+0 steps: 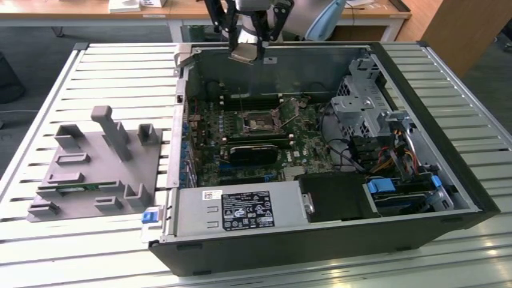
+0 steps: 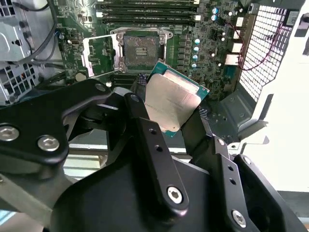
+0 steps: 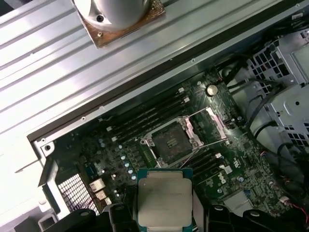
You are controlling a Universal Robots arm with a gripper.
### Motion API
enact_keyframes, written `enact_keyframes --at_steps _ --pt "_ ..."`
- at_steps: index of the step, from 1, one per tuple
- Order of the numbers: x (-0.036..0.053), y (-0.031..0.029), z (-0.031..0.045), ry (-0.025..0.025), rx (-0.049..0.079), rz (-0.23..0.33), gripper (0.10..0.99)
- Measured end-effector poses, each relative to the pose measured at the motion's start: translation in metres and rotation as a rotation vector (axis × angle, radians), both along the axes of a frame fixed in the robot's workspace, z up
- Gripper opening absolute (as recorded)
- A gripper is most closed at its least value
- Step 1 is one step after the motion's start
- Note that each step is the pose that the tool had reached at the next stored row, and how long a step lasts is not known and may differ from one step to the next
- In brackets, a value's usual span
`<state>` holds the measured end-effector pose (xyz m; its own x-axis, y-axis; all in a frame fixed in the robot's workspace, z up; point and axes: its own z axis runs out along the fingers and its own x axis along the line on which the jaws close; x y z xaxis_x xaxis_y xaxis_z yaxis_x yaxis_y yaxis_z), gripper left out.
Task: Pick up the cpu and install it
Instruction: 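Place the cpu into insertion slot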
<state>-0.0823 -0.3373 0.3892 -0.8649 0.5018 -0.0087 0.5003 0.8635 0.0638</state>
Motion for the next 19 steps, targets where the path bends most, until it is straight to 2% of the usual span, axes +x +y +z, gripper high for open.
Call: enact_keyframes --at_steps 8,19 --pt "0.0 0.0 -0.0003 0.0 0.0 -0.075 0.541" --pt "0.0 0.0 -0.0009 0.0 0.0 -0.147 0.541"
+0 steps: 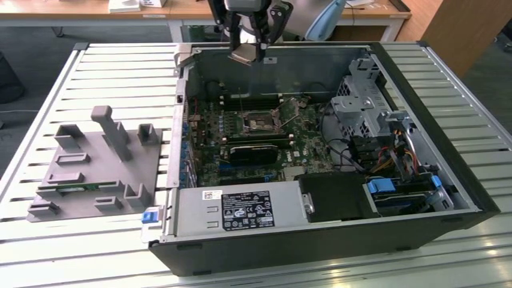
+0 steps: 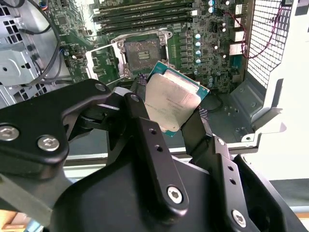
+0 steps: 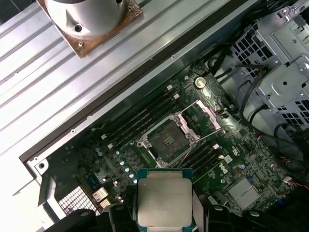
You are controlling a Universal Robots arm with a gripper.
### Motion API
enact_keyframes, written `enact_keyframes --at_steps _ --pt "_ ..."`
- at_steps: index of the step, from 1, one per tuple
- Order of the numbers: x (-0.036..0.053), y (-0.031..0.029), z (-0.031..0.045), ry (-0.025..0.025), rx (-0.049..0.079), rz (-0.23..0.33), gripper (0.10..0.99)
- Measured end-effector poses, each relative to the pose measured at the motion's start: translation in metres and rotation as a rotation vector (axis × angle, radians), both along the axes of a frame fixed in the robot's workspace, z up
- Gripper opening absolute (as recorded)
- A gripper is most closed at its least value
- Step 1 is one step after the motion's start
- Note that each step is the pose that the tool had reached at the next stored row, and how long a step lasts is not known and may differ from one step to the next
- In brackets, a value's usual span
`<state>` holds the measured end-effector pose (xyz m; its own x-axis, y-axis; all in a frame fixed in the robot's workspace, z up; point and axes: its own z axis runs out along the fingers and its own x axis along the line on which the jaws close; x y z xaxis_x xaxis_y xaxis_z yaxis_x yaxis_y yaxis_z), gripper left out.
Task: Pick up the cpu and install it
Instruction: 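Place the cpu into insertion slot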
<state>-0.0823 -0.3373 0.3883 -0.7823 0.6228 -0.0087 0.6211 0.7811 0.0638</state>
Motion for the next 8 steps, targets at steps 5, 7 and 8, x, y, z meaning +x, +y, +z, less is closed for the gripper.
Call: enact_keyframes --at_steps 5,7,8 --pt "0.0 0.0 -0.0003 0.0 0.0 -0.027 0.541" --pt "0.0 0.0 -0.0004 0.0 0.0 -0.038 0.541" --pt "0.0 0.0 -0.0004 0.0 0.0 -0.044 0.541"
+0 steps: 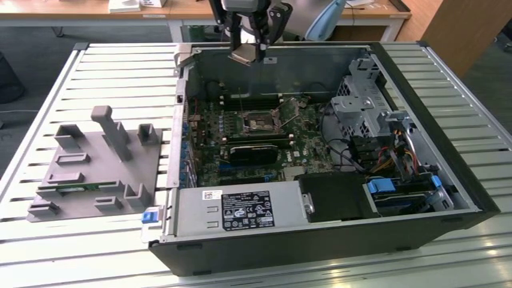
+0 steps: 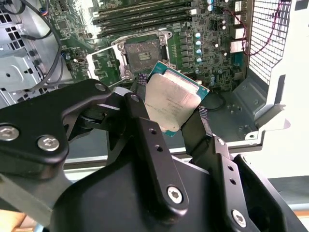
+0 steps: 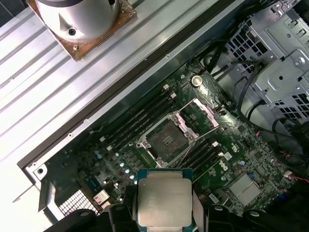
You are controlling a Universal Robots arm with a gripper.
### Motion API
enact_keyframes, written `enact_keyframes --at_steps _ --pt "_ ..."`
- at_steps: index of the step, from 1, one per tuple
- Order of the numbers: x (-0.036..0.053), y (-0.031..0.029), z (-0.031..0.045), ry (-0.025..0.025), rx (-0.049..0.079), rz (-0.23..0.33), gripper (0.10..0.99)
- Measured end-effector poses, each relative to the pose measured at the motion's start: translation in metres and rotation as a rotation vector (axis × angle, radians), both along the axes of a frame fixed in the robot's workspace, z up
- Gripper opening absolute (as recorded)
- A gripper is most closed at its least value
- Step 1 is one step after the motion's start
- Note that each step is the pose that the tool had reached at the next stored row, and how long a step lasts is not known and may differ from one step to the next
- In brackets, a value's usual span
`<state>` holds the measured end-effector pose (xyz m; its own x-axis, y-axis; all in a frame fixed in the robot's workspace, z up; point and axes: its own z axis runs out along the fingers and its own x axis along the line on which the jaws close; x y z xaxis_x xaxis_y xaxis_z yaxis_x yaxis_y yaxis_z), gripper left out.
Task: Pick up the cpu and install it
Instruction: 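Place the cpu into insertion slot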
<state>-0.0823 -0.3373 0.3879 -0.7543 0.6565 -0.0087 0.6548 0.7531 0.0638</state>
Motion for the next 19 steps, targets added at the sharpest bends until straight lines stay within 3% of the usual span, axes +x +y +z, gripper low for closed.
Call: enact_keyframes --at_steps 19 --pt "0.0 0.0 -0.0013 0.0 0.0 -0.136 0.541"
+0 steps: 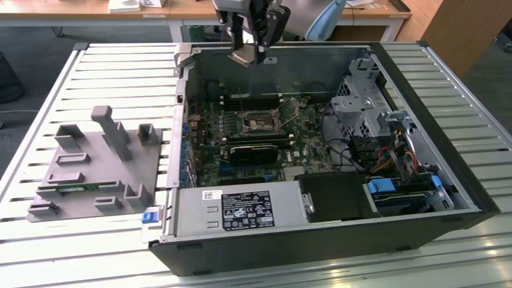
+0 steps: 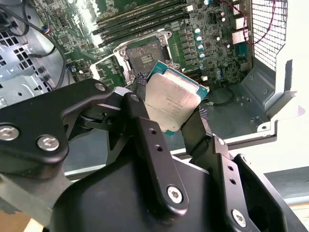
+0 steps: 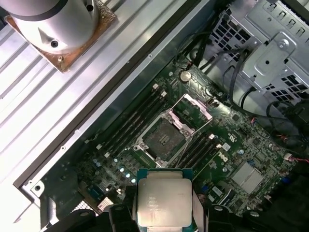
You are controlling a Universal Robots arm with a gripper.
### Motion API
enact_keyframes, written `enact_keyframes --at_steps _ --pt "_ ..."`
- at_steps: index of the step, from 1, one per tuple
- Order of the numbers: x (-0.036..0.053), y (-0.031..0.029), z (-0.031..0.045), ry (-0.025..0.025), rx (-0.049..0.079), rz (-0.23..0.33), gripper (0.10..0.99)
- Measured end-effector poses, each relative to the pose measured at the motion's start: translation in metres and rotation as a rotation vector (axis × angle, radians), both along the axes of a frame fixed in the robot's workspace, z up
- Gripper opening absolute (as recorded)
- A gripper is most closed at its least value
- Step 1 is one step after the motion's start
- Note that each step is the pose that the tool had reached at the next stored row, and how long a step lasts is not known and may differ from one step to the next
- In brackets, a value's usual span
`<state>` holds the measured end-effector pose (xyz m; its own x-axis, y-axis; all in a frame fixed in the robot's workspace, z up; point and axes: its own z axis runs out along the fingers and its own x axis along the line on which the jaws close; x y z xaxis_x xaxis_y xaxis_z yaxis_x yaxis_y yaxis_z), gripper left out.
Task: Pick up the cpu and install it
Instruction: 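Place the cpu into insertion slot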
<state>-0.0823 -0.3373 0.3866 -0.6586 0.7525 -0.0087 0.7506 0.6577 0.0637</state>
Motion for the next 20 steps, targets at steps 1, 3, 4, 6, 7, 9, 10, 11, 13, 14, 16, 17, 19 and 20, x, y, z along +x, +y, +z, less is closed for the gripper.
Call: enact_keyframes --at_steps 1,3,4,6,7,9,10,11,13,14,16,17,19,20 --pt "0.0 0.0 -0.0001 0.0 0.0 -0.007 0.541" --pt "0.0 0.0 -0.0002 -0.0001 0.0 -0.024 0.541" --pt "0.0 0.0 -0.0003 0.0 0.0 -0.035 0.541" --pt "0.0 0.0001 -0.0004 0.0 0.0 -0.063 0.541" --pt "0.0 0.0001 -0.0005 0.0 0.0 -0.078 0.541" --pt "0.0 0.0002 -0.0007 -0.0001 0.0 -0.104 0.541" --pt "0.0 0.0003 -0.0007 0.0 0.0 -0.117 0.541" --pt "0.0 0.0003 -0.0007 0.0 0.0 -0.13 0.541" --pt "0.0001 0.0005 -0.0009 0.0 0.0 -0.152 0.541" --pt "0.0001 0.0006 -0.001 -0.0001 0.0 -0.162 0.541" --pt "0.0002 0.0008 -0.0012 0.0 0.0 -0.185 0.541" --pt "0.0003 0.001 -0.0013 0.0 0.0 -0.195 0.541" --pt "0.0002 0.0012 -0.0018 -0.0001 0.0 -0.217 0.541" --pt "0.0002 0.0013 -0.002 -0.0002 0.0 -0.228 0.541"
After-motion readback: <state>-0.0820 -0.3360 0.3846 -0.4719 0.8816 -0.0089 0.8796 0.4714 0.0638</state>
